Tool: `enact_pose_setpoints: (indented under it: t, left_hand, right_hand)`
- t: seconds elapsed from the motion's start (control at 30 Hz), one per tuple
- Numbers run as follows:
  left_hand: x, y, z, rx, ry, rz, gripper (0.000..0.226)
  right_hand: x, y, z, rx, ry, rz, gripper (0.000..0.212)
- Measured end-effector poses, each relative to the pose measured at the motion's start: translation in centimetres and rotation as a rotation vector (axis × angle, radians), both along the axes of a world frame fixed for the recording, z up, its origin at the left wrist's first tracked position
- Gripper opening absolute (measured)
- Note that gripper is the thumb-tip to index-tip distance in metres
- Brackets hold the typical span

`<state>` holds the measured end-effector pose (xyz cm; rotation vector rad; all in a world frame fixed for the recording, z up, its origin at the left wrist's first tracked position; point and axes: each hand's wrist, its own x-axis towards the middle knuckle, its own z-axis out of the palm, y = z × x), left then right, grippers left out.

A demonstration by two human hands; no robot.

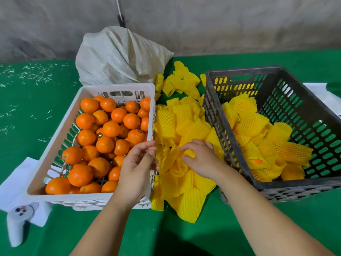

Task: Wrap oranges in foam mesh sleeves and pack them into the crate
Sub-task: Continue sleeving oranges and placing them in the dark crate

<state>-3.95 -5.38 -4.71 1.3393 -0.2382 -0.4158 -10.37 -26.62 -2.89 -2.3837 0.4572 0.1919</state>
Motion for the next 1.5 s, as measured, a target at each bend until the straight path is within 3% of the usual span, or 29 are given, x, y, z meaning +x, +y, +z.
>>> enact_pose_setpoints:
  t: [0.07,0.13,0.23,0.33,0.43,0.5,0.6,0.7,0.97,1.13,1.2,1.33,1.5]
  left_hand:
    - [1.3,0.0,0.3,0.020,0.012,0.001,0.019]
    - [3.5,0.1,0.7,0.205,-0.130,0.008,0.017]
    - [7.1,0.0,0.5,0.547,-0.402,0.055,0.019]
    - [9.9,0.2,-1.9,1.028,-0.554,0.019,0.048]
    - [10.9,-0.1,-4.4,1.465,-0.354,-0.274,0.096]
    - [11.4,-0.6,-5.7,1.609,-0.288,-0.317,0.114]
    - [12.4,-1.1,-6.2,1.565,-0.362,-0.085,0.115]
    - [13.0,-1.2,-6.9,1.559,-0.441,-0.001,0.104]
    - [13.9,-0.1,-8.6,1.599,-0.704,-0.029,0.066]
    - [13.2,-0.4,-7.6,1.505,-0.716,-0.016,0.064]
    - [13.0,-0.1,-5.9,1.331,-0.632,0.039,0.064]
    - [11.4,1.5,-1.7,0.737,-0.394,0.153,0.062]
    - [6.0,1.3,2.7,0.333,-0.253,0.090,0.077]
  right_hand:
    - [0.8,1.0,-1.5,0.022,0.195,0.083,0.043]
    - [1.6,1.7,-2.8,0.028,0.327,0.138,0.057]
    - [2.7,2.2,-4.3,0.027,0.370,0.126,0.067]
    - [3.5,2.9,-4.9,0.099,0.182,0.018,0.057]
    - [3.5,3.6,-4.7,0.244,-0.173,-0.185,0.028]
    - [3.5,3.8,-4.4,0.344,-0.339,-0.294,0.012]
    - [4.0,4.1,-3.7,0.558,-0.445,-0.395,0.026]
    - [4.0,4.9,-3.2,0.778,-0.490,-0.442,0.048]
    - [2.6,7.6,-2.8,0.712,-0.433,-0.335,0.041]
    - [1.2,8.5,-2.7,0.686,-0.434,-0.264,0.029]
    - [0.8,8.1,-2.5,0.690,-0.444,-0.294,0.031]
    - [0.5,7.5,-1.3,0.724,-0.532,-0.359,0.033]
    - [0.3,6.9,0.5,0.801,-0.660,-0.508,0.027]
